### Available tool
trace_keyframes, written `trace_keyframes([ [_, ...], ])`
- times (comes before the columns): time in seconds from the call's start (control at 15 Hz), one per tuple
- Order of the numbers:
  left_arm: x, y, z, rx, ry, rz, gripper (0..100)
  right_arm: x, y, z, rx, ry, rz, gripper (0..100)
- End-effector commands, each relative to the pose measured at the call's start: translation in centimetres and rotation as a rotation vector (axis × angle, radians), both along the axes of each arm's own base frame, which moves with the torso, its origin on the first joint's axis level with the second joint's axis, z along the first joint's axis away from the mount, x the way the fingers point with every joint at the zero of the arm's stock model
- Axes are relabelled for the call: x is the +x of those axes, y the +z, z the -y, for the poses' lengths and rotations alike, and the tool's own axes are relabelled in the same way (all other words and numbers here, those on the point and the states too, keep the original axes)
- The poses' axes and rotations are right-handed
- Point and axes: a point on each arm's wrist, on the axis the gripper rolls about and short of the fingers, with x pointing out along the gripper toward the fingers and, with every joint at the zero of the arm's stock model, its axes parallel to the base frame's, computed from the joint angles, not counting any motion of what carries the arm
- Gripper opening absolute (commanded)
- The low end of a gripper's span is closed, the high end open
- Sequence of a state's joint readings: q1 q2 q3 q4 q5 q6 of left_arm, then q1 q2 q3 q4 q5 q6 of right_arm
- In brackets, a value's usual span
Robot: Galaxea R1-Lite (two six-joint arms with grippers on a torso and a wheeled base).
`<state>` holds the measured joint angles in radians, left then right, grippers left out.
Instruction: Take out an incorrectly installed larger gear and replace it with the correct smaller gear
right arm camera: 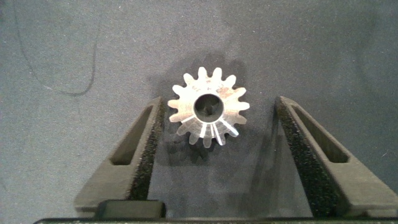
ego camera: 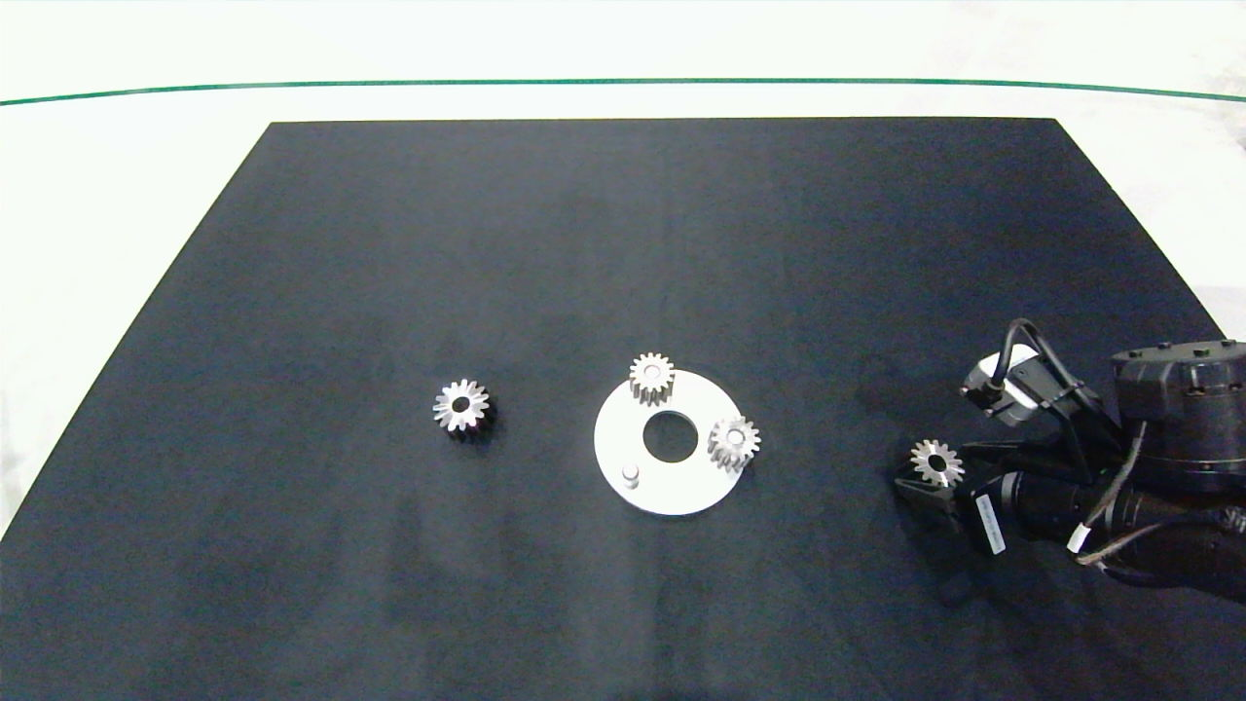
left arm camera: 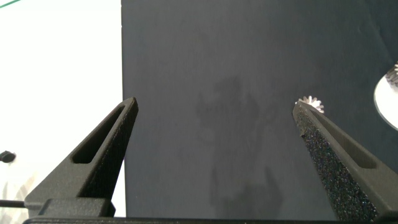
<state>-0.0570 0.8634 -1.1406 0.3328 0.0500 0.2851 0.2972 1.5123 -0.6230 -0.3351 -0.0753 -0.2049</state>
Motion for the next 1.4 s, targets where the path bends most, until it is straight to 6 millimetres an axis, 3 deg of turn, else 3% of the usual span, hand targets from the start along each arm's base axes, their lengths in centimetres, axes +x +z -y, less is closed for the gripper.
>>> trace_keyframes([
  [0.07, 0.0, -0.02, 0.0, 0.002, 0.001, -0.003, 100, 0.02, 0.1, -0.01, 0.02, -0.012, 0.003, 67],
  [1.4, -0.3, -0.36, -0.01, 0.004, -0.002, -0.007, 100, 0.01, 0.09, 0.0, 0.019, -0.016, 0.001, 27],
])
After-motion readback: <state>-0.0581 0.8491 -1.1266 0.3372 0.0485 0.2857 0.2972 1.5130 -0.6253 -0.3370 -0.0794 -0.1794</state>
